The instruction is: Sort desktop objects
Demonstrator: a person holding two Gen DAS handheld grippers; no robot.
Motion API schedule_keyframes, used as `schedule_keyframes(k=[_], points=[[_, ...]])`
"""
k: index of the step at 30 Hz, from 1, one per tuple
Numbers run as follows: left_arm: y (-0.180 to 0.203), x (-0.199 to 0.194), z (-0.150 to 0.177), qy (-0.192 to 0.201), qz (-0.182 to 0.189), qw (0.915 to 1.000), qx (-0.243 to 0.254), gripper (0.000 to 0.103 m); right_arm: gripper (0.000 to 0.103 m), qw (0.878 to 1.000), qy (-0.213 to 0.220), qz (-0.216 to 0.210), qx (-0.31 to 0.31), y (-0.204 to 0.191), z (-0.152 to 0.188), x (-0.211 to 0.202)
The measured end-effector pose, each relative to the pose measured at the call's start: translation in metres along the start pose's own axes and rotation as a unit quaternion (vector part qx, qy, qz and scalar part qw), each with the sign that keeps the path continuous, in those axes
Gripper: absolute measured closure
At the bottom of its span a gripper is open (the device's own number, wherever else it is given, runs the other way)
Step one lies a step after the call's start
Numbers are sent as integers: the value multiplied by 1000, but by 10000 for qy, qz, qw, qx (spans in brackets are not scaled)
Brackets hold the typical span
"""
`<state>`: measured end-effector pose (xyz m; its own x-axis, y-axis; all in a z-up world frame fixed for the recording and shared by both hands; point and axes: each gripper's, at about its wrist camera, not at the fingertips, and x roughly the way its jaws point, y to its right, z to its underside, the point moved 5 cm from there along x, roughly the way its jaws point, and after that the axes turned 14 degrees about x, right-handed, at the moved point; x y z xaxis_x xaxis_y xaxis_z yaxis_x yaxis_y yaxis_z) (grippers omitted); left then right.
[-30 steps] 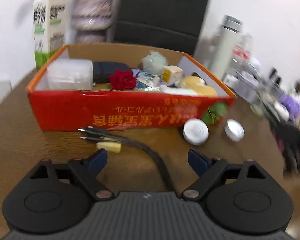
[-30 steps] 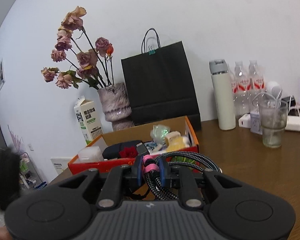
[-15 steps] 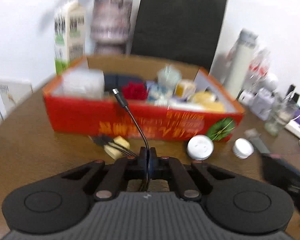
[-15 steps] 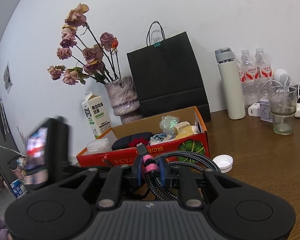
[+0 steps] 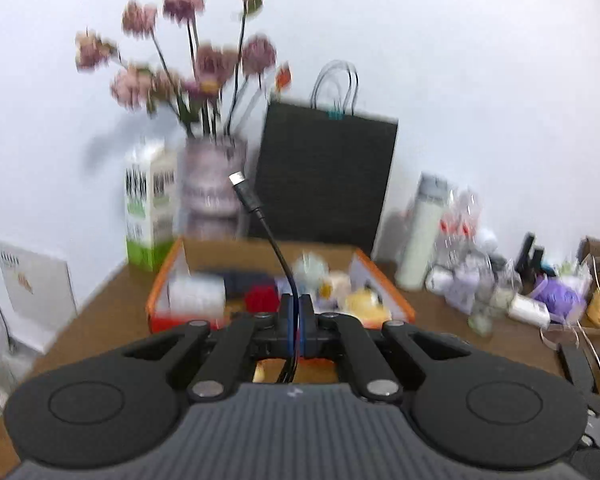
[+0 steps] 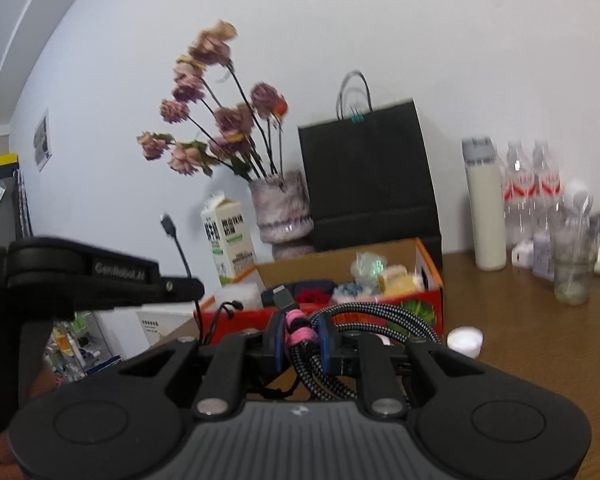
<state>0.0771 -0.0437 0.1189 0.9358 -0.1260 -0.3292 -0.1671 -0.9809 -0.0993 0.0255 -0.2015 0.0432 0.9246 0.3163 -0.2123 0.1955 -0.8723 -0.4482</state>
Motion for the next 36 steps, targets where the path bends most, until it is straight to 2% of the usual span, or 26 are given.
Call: schedule_keyframes(k=[4, 7, 11, 13, 14, 18, 21, 22, 24, 25, 26, 27, 28, 29, 31, 34, 36], points=[[-15, 18, -49, 182, 122, 9998, -40, 100, 87, 9996, 240, -43, -162, -9, -38, 9], [-32, 56, -84, -49, 413, 9988, -272, 100, 87, 9996, 256, -138, -59, -9, -77, 38], [-48, 126, -106, -474, 379, 9980, -194, 100, 87, 9996, -73, -235, 102, -5, -110, 100], [-56, 166, -100, -785, 248, 9965, -144, 100, 87, 9984, -361, -271, 346, 3, -114, 136], [-59, 186, -92, -998, 301, 9945, -130, 100, 87, 9971, -498, -302, 489, 8, -113, 153], [-77, 260, -50, -1812, 46, 9829, -335, 99, 87, 9876, -1160, -228, 1036, 32, -95, 222], [-75, 294, -17, -2537, -10, 9673, 25, 97, 86, 9803, -1626, 162, 1107, 47, -67, 268], [-75, 294, -12, -2571, 122, 9663, 0, 94, 85, 9777, -1774, 374, 1056, 51, -57, 279], [-74, 283, -12, -2384, 386, 9704, -16, 67, 79, 9734, -1978, 576, 1002, 54, -44, 289], [-74, 274, -15, -2269, 358, 9732, 82, 35, 73, 9726, -2027, 579, 978, 54, -42, 290], [-75, 263, -20, -2099, 216, 9773, 209, 20, 64, 9735, -2012, 509, 965, 53, -43, 287], [-76, 252, -26, -1893, 65, 9813, 340, 19, 56, 9754, -1929, 423, 984, 53, -45, 282], [-76, 242, -31, -1790, -13, 9828, 447, 18, 53, 9770, -1830, 404, 1014, 53, -51, 275], [-77, 235, -36, -1778, -82, 9826, 527, 13, 49, 9784, -1751, 417, 1015, 53, -56, 269], [-78, 220, -39, -1770, -392, 9810, 688, 0, 48, 9809, -1591, 493, 1001, 52, -66, 256], [-78, 191, -32, -1647, -1025, 9759, 997, 0, 41, 9817, -1593, 728, 744, 53, -71, 233], [-77, 172, -23, -1580, -1278, 9732, 1074, 0, 41, 9793, -1666, 1108, 301, 53, -63, 215]])
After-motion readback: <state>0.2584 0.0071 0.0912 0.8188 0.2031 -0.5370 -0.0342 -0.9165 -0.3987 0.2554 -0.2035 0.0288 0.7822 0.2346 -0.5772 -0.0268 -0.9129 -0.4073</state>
